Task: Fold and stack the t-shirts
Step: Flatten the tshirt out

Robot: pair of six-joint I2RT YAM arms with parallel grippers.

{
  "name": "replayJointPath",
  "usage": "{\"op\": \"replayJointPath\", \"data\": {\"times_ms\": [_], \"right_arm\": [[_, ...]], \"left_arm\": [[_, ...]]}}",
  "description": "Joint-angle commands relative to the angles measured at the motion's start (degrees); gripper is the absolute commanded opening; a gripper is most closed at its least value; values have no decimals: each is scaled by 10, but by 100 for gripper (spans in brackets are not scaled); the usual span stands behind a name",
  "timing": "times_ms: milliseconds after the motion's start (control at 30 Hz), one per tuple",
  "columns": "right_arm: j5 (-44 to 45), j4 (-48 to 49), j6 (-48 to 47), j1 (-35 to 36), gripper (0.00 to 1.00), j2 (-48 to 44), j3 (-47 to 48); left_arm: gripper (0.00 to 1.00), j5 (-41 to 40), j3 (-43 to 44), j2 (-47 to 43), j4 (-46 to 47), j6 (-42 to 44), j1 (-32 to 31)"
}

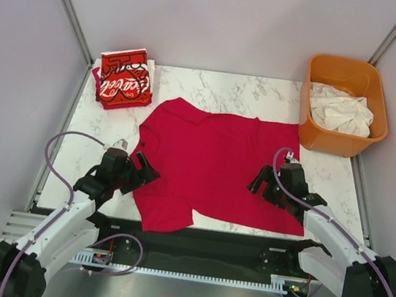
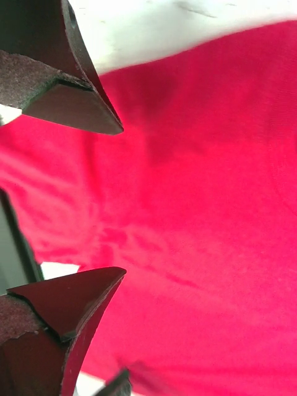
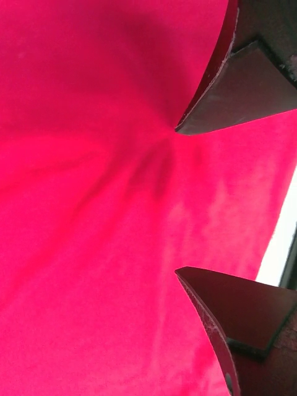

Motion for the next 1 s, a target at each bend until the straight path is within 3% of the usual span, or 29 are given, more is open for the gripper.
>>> {"op": "replayJointPath", "data": {"times_ms": [0, 100, 233, 333, 367, 433, 700, 967], "right_arm": [[-5, -93, 29, 4, 96, -59, 41], [11, -121, 26, 9, 96, -90, 118], [8, -100, 7, 17, 96, -13, 220], [10, -75, -8, 36, 95, 54, 270], [10, -67, -10, 41, 96, 67, 276], [2, -55, -12, 47, 95, 98, 285], [2, -55, -24, 54, 96, 86, 262], [5, -70, -37, 53, 97, 77, 255]], "left_arm": [[95, -14, 11, -59, -95, -73, -6], [95, -43, 71, -82, -129, -60, -10], [95, -82, 158, -20, -130, -41, -10], [95, -82, 228, 93, -130, -41, -10], [93, -109, 268, 128, -14, 23, -10], [88, -112, 311, 224, 49, 43, -8], [65, -58, 618, 585, 99, 63, 41], [64, -42, 697, 717, 102, 57, 53]]}}
